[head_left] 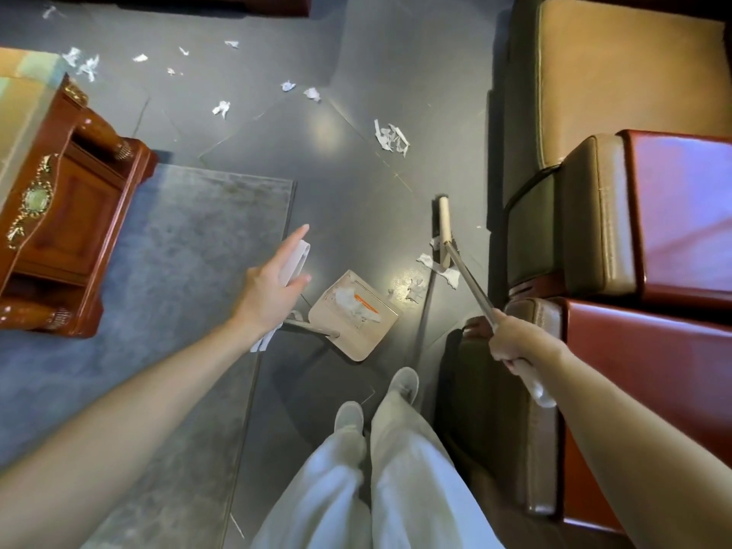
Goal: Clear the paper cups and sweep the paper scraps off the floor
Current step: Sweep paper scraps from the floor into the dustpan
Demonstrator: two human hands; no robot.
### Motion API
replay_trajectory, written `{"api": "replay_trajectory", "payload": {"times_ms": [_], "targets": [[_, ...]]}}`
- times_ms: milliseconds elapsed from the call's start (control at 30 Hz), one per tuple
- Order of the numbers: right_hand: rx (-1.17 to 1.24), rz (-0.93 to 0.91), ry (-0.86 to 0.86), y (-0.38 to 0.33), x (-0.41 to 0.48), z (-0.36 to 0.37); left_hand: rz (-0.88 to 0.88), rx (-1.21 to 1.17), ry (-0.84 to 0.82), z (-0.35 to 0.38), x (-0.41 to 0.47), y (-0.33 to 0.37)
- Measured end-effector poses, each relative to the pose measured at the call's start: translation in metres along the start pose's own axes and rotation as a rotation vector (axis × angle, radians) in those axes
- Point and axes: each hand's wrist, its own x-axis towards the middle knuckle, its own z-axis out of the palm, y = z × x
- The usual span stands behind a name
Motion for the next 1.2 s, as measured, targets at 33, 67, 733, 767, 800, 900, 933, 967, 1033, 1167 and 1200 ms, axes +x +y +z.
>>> {"api": "replay_trajectory", "payload": {"times_ms": [33,67,733,767,800,900,933,967,1033,1167,1200], "targets": [[-0.008,-0.005,-0.012,0.001,-0.002,0.005,-0.005,-0.006,-0.018,0.002,-0.002,0.001],[-0.010,-0.010,-0.025,0.002,-0.006,0.010,-0.007,-0.014,-0.031,0.004,-0.002,0.003],[0.141,-0.113,-0.217,-0.030,-0.125,0.042,0.064,-0.034,-0.021,-0.004,-0.022,-0.017],[0.163,-0.065,-0.253,-0.030,-0.131,0.039,0.067,-0.030,-0.028,-0.005,-0.026,-0.019],[0.213,-0.008,-0.304,-0.033,-0.138,0.035,0.074,-0.023,-0.035,-0.007,-0.030,-0.022],[0.251,-0.016,-0.316,-0.037,-0.154,0.029,0.087,-0.027,-0.032,-0.017,-0.043,-0.029],[0.238,-0.043,-0.302,-0.039,-0.159,0.027,0.080,-0.036,-0.023,-0.020,-0.048,-0.031],[0.232,-0.061,-0.292,-0.039,-0.164,0.026,0.068,-0.040,-0.013,-0.024,-0.054,-0.034],[0.239,-0.080,-0.287,-0.040,-0.170,0.025,0.041,-0.036,0.004,-0.031,-0.072,-0.041],[0.239,-0.121,-0.280,-0.051,-0.177,0.033,-0.030,-0.071,0.069,-0.045,-0.108,-0.058],[0.226,-0.138,-0.272,-0.055,-0.178,0.039,-0.053,-0.084,0.085,-0.048,-0.117,-0.062]]}}
